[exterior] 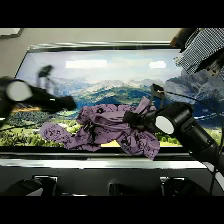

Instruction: Fold the clothes and pants, and hang the long-sleeved shirts on hangers.

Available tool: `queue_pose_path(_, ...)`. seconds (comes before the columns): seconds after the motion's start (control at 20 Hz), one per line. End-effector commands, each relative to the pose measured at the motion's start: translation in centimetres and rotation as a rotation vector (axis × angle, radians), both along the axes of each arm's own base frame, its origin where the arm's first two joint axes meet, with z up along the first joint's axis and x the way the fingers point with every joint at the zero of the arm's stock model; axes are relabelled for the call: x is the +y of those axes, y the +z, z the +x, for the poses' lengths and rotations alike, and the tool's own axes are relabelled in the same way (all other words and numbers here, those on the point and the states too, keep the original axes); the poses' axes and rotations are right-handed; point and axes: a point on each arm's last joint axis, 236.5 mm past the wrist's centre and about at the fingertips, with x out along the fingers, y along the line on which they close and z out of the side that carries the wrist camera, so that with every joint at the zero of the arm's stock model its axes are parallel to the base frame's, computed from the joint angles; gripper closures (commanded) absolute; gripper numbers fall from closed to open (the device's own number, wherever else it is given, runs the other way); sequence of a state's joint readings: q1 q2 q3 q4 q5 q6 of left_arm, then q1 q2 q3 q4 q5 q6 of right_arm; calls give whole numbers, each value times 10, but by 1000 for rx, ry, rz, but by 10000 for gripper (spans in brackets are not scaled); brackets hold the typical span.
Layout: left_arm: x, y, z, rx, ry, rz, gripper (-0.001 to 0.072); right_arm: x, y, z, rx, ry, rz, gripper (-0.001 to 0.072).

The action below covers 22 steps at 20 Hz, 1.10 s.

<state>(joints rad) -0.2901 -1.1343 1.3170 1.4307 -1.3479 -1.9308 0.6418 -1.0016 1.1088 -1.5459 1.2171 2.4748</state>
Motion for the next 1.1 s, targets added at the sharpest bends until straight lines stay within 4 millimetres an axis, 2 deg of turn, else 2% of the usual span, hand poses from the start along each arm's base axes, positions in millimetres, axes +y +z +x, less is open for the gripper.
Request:
queue_pose_path(0.0, 119, 18, -10, -80, 123, 151, 67, 5, 0, -3, 6, 32, 11, 662)
queue_pose_path(0.1, 180, 8, -35, -3, 201, 250, 68, 6, 0, -4, 6, 40, 12, 662)
queue_pose_path(0.2, 210, 1, -54, 72, 264, 257, 70, 6, 0, -4, 4, 55, 10, 662)
queue_pose_path(0.35, 251, 1, -52, 34, 483, 249, 68, 7, 0, -5, 1, 69, 7, 662)
queue_pose_path(0.45, 292, -2, -54, 7, 635, 244, 67, 7, 0, -5, 1, 69, 7, 662)
queue_pose_path(0.65, 386, -18, -82, -14, 998, 59, 67, 7, 0, -4, 0, 69, 6, 662)
queue_pose_path(0.75, 435, -24, -101, -40, 1107, 27, 67, 6, 0, -4, -1, 69, 6, 662)
queue_pose_path(0.85, 476, -29, -117, -43, 1115, 71, 67, 6, 0, -4, -1, 69, 6, 662)
queue_pose_path(1.05, 526, -52, -130, -8, 1046, 121, 67, 5, 0, -3, -4, 68, 1, 662)
